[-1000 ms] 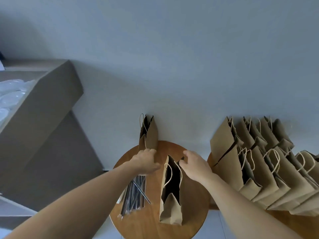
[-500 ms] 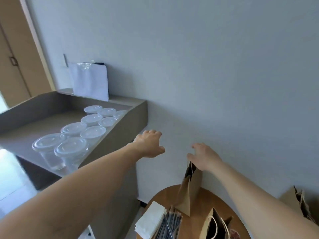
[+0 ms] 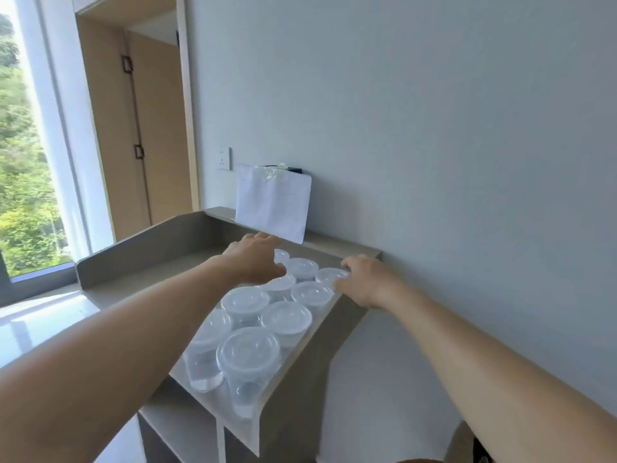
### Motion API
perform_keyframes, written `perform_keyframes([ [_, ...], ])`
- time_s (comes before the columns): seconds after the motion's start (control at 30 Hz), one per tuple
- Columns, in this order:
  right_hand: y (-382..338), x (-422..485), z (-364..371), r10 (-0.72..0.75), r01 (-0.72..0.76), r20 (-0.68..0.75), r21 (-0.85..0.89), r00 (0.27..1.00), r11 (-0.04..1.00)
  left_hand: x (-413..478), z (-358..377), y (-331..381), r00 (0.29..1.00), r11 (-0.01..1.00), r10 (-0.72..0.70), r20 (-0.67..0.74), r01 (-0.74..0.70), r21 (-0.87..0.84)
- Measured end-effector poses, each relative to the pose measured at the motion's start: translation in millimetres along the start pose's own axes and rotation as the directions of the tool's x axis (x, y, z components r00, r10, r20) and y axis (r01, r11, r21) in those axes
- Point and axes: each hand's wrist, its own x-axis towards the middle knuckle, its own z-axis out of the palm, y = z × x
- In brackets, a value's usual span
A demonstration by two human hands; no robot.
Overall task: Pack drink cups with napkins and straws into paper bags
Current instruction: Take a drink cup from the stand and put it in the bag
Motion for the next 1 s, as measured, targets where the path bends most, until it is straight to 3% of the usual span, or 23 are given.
perform_keyframes([
  [0.17,-56,87,25,-0.025,0.025,0.046,0.000,0.999,1.000,41,13,-79,0.996,0.997,-0.077,0.035,0.078,-0.011],
  [0.4,-98,179,77,0.021,-0.017,0.147,-0.027,0.989,0.999,88,60,-148,0.990,0.996,-0.080,0.118,0.084,-0.033],
  [0.7,-117,250,116,0.121,-0.108,0.138,-0.095,0.983,0.990,113,105,-188,0.986,0.994,-0.074,0.150,0.086,-0.072],
  [0.87,-116,267,132,0.185,-0.167,0.212,-0.100,0.960,0.981,120,115,-197,0.985,0.994,-0.062,0.160,0.075,-0.078],
  [1.0,-118,273,140,0.186,-0.176,0.166,-0.072,0.969,0.982,120,118,-199,0.987,0.994,-0.053,0.150,0.067,-0.087],
])
